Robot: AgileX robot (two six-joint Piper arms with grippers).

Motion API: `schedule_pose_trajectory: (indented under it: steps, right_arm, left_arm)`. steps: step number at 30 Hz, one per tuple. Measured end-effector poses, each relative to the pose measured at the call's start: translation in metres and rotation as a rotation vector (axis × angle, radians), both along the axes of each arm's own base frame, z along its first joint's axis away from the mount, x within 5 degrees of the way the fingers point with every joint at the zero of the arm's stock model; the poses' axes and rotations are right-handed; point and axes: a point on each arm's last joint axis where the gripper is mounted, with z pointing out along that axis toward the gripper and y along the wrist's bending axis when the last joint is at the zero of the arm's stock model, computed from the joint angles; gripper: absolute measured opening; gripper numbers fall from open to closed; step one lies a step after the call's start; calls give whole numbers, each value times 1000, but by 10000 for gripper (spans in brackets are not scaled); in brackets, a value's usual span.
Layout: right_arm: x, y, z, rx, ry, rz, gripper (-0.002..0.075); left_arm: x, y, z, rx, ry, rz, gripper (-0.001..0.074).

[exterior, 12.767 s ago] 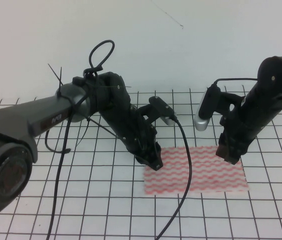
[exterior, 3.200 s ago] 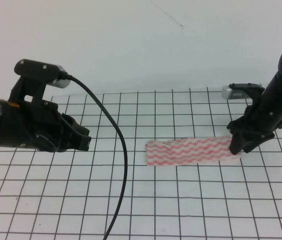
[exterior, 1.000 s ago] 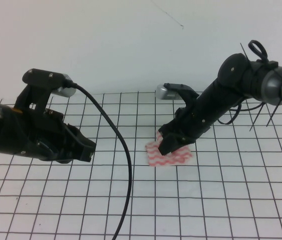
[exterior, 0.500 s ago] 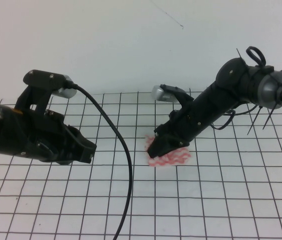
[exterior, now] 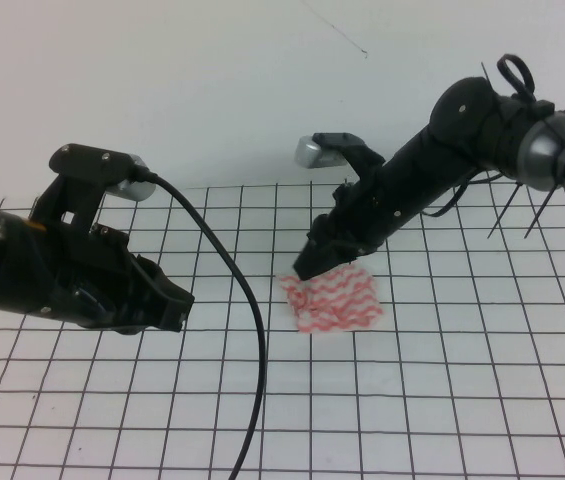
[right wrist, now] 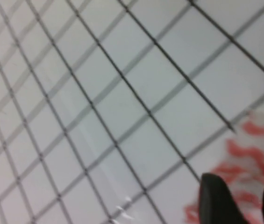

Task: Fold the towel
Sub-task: 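Fold the patterned cloth into a small square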

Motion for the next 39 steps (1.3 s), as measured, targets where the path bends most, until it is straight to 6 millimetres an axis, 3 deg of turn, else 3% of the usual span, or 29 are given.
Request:
schedule_pose_trajectory:
  steps: [5, 8, 16, 26, 33, 36, 39]
  right_arm:
    - [2, -10, -6, -136, -15, -16, 65]
    - [3, -13, -9, -179, -24, -15, 19]
    - [-16, -3, -3, -56, 37, 216, 2]
    - [19, -17, -2, -211, -231, -72, 1]
    - [11, -24, -25, -326, -128, 26, 1]
    - [8, -25, -20, -333, -115, 42, 1]
    - [6, -26, 1, -322, -157, 36, 1]
  left_arm:
    - [0, 0, 0, 0, 0, 0, -1]
    - [0, 0, 0, 0, -2, 1, -1]
    - [0, 0, 0, 1, -4, 0, -1]
    - [0, 0, 0, 1, 2, -4, -1]
    - [0, 0, 0, 2, 1, -6, -1]
    - [0, 0, 0, 2, -2, -4, -1]
    - [0, 0, 0, 2, -4, -2, -1]
